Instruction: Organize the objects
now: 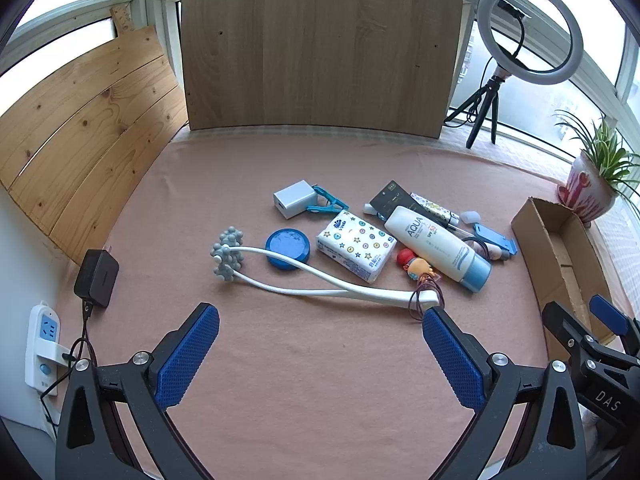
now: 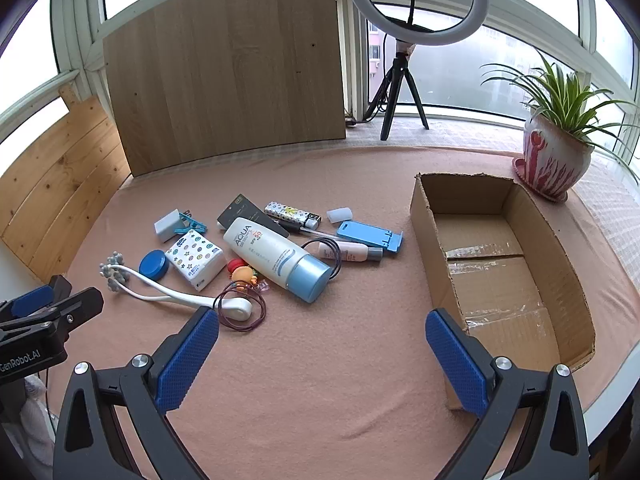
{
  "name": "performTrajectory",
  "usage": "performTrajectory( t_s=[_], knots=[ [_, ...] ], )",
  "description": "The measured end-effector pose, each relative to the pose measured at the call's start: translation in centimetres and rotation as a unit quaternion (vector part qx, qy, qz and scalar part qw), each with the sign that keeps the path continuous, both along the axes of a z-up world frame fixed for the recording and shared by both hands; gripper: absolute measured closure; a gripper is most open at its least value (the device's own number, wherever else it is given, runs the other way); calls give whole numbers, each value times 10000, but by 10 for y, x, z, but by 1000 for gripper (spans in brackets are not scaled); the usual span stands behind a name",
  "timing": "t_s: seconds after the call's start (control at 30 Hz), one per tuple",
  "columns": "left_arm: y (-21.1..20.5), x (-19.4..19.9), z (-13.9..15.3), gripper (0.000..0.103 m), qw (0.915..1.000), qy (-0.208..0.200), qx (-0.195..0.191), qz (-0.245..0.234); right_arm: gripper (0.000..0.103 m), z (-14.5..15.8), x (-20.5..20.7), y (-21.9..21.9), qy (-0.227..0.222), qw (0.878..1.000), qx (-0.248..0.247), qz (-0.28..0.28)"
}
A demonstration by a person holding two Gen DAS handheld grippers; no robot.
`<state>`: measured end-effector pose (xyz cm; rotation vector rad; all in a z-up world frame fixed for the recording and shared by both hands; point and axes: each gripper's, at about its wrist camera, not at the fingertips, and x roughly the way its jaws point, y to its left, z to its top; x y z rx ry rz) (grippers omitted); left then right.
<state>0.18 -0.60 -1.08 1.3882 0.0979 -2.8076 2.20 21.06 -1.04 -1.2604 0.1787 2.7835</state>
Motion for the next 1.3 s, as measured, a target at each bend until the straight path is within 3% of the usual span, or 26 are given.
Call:
performTrajectory(
  t_s=[1.3],
  knots=[
    [-3, -6, -7, 0, 9999, -60, 61, 58, 1, -13, -3, -3, -254, 9995, -120, 137]
  ],
)
